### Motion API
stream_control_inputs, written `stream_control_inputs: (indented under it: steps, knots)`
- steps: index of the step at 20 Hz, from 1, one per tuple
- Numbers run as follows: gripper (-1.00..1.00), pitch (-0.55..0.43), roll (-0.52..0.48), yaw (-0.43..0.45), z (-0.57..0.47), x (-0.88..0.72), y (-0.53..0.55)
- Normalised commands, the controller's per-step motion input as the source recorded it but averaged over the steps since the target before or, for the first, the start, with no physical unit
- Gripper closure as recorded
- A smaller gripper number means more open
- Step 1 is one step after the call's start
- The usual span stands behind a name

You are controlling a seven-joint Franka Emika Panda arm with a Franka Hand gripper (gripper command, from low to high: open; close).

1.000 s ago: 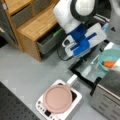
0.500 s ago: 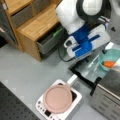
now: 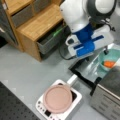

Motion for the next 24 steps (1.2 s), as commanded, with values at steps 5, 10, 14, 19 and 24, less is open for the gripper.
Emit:
stream_control_inputs:
  steps: [5, 10, 14, 19, 24]
  knots:
    - [-1.0, -0.105, -0.287, -0.094, -0.05, -0.26, 0.11]
    - [-1.0, -0.116, -0.311, -0.115, -0.11, -0.25, 0.12]
    - [-1.0, -0.14, -0.314, -0.113, -0.17, -0.25, 0.14]
    - [-1.0, -0.143, -0.261, -0.094, -0.12, -0.24, 0.18]
    - [-1.0, -0.148, -0.242, -0.122, -0.04, -0.21, 0.21]
